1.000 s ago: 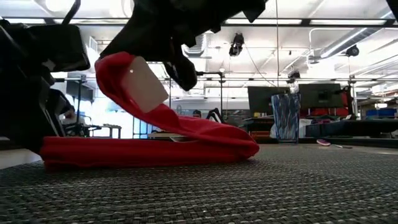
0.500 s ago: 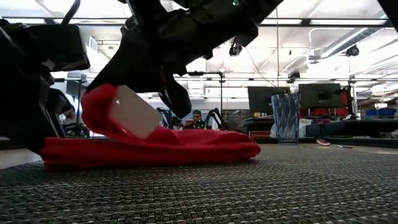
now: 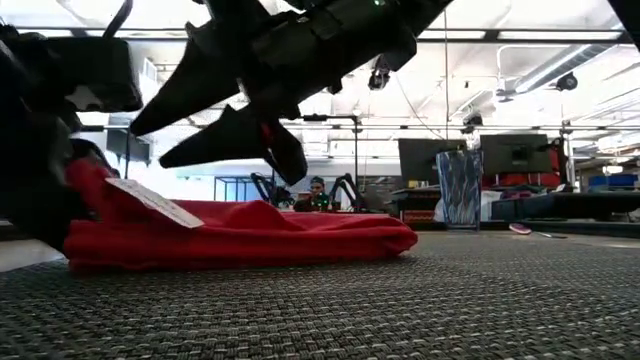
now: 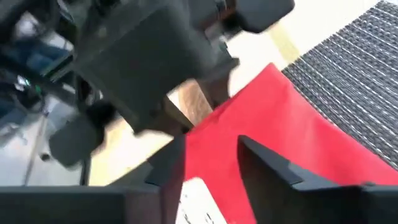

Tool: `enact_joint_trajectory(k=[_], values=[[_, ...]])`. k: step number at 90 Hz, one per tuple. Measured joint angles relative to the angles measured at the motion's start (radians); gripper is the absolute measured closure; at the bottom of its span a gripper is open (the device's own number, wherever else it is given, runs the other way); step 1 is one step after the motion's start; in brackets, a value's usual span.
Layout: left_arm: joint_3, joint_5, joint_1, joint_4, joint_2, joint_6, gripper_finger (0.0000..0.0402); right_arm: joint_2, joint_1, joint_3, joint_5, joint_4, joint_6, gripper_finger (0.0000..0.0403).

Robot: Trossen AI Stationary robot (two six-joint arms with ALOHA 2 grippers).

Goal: Set table place
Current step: Fold the red table napkin

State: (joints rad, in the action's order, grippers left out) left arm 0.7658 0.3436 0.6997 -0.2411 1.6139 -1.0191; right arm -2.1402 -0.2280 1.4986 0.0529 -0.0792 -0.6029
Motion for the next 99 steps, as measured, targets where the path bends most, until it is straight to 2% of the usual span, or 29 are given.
enact_joint_trajectory(k=[12, 20, 26, 34, 38, 43, 50, 59, 66, 74, 85, 99], values=[[0.067, -0.157, 0.015, -0.159, -0.064, -0.116, 0.0326, 0.087, 0.028, 0.0, 0.069, 0.145, 0.146, 0.0212], [0.121, -0.172, 0.041, -0.231, -0.107, -0.169, 0.0326, 0.162, 0.034, 0.001, 0.074, 0.327, 0.274, 0.0202], [0.161, -0.076, 0.061, -0.233, -0.133, -0.142, 0.0326, 0.211, 0.029, 0.0, 0.078, 0.48, 0.378, 0.0198], [0.186, 0.202, 0.084, -0.187, -0.148, -0.038, 0.0326, 0.268, 0.013, -0.048, 0.079, 0.54, 0.471, 0.0197], [0.185, 0.31, 0.083, -0.136, -0.143, 0.001, 0.0326, 0.289, 0.005, -0.097, 0.079, 0.482, 0.499, 0.0198], [0.169, 0.351, 0.062, -0.077, -0.132, 0.04, 0.0326, 0.294, 0.0, -0.179, 0.08, 0.344, 0.517, 0.0201], [0.141, 0.33, 0.026, -0.012, -0.094, 0.064, 0.0326, 0.287, -0.003, -0.31, 0.086, 0.074, 0.517, 0.0206], [0.116, 0.286, 0.002, -0.006, -0.022, 0.059, 0.0326, 0.235, -0.005, -0.449, 0.082, -0.344, 0.508, 0.0215], [0.108, 0.213, 0.0, -0.001, 0.025, 0.035, 0.0326, 0.169, -0.005, -0.51, 0.078, -0.549, 0.497, 0.0222], [0.107, 0.113, 0.0, 0.005, 0.077, 0.001, 0.0326, 0.116, 0.0, -0.528, 0.077, -0.553, 0.5, 0.0231], [0.109, 0.004, 0.018, 0.02, 0.118, -0.042, 0.0326, 0.099, 0.007, -0.529, 0.075, -0.42, 0.541, 0.0244], [0.11, -0.003, 0.057, 0.024, 0.119, -0.061, 0.0326, 0.127, 0.01, -0.528, 0.058, -0.303, 0.589, 0.0263]])
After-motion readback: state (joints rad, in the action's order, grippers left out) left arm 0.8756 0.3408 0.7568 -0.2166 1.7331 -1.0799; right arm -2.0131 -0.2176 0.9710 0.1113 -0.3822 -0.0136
